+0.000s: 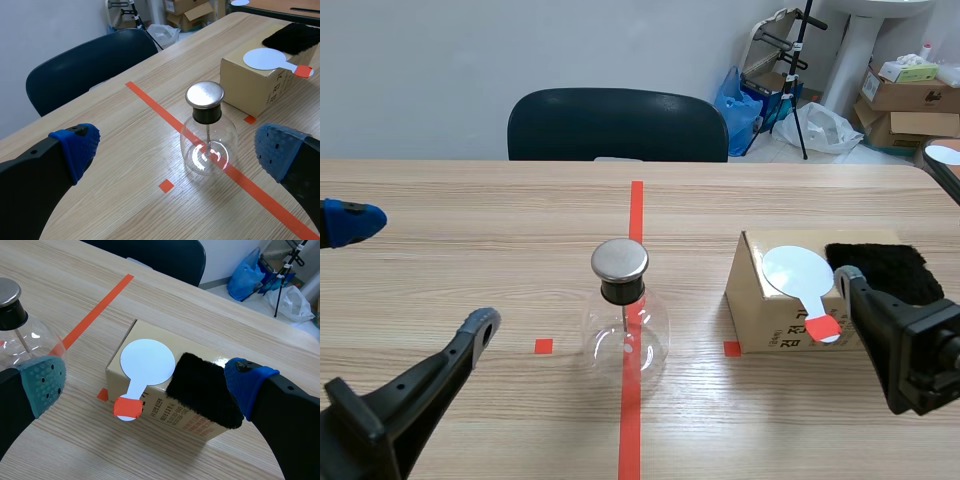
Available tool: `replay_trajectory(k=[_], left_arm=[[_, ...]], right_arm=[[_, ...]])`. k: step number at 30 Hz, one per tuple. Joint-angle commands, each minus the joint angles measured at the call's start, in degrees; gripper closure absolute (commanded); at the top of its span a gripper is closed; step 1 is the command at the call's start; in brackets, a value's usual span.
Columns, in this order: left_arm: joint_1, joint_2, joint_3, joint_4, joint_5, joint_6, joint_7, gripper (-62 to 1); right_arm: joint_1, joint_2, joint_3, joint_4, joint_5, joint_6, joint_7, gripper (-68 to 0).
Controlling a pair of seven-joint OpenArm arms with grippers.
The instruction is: Do the electroscope experiment
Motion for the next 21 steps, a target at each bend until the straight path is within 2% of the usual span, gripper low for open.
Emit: replay_trajectory(k=[1,21], left_arm=[[0.0,-0.2,0.1,0.3,-0.7,-0.1,-1.0,-62.3],[0.0,-0.2,0.1,0.3,-0.7,-0.1,-1.1,-62.3]], right_arm=[[0.3,0.0,0.5,0.1,0.6,0.0,1.0,-67.9],[0.3,0.0,0.4,0.1,0.6,-0.1,-0.2,-67.9]])
